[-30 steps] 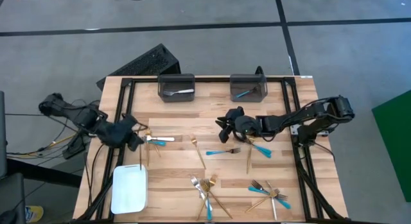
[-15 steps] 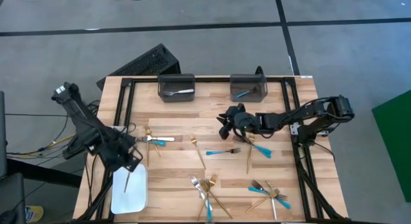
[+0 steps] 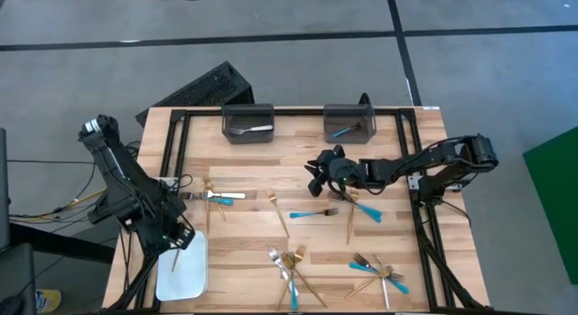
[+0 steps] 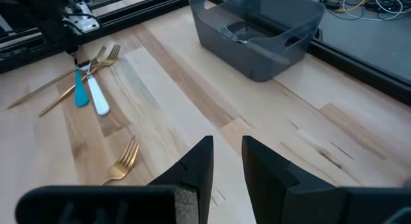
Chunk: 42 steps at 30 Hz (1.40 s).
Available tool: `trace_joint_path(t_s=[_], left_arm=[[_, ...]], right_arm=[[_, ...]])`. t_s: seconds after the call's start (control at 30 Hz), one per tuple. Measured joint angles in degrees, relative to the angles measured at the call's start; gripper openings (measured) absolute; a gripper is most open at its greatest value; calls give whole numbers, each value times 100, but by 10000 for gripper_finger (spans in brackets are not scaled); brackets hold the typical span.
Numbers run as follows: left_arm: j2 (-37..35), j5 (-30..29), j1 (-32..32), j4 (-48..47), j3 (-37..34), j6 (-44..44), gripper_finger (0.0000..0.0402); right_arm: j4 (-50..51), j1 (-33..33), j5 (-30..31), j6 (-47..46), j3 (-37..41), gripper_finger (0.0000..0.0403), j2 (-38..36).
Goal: Sort silverware by color (type)
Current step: Put the gold fork into the white bin, then put the blue fork into the right black bin
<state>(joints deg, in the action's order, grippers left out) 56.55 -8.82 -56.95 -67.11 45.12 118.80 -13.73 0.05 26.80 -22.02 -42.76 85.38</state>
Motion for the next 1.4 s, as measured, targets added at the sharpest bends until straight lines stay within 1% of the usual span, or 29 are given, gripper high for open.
trace_joint_path(t_s=[0.23, 0.33, 0.37, 0.43, 0.57, 0.63, 0.7, 0.73, 0.8, 0.93, 1.0, 1.13, 1.27, 1.33, 1.4], left_arm=[[-75, -101, 12, -516, 0, 149, 146], [-195, -281, 98, -676, 0, 189, 173], [-248, -447, 135, -717, 0, 186, 178], [-343, -969, 224, -722, 0, -31, 184], [-449, -2346, 483, -640, 0, -844, 183], [-450, -2938, 648, -587, 0, -1414, 179], [-452, -3286, 852, -284, -56, -2102, 175], [-452, -3345, 978, -105, -115, -2477, 173], [-449, -3297, 1286, 317, -273, -3181, 169], [-449, -2729, 2005, 1236, -663, -4499, 166], [-448, -2488, 2391, 1722, -870, -5180, 166], [-448, -2198, 3193, 2703, -1221, -6566, 166], [-448, -1721, 3996, 3923, -1461, -8100, 166], [-446, -1442, 4372, 4490, -1560, -8835, 166], [-434, -1348, 4720, 4894, -1578, -9475, 166]], right_arm=[[2, 118, 1, 0, 0, 108, 0], [5, 194, 3, -2, 0, 108, 11], [13, 226, 3, -2, 0, 108, 19], [137, 277, 5, -10, 0, 108, 24], [538, 302, 9, -260, 0, 108, 24], [802, 302, 14, -459, 0, 108, 24], [1079, 303, 12, -646, 0, 108, 24], [1233, 315, 4, -728, 0, 108, 24], [1555, 334, -136, -794, 0, 108, 19], [2324, 334, -497, -967, -8, 108, -165], [2893, 330, -536, -1180, -71, 108, -341], [3807, 330, -453, -1440, -224, 108, -709], [3930, 301, -441, -1169, -245, 108, -905], [3726, 257, -444, -791, -245, 108, -906], [3655, 180, -491, -329, -245, 108, -905]])
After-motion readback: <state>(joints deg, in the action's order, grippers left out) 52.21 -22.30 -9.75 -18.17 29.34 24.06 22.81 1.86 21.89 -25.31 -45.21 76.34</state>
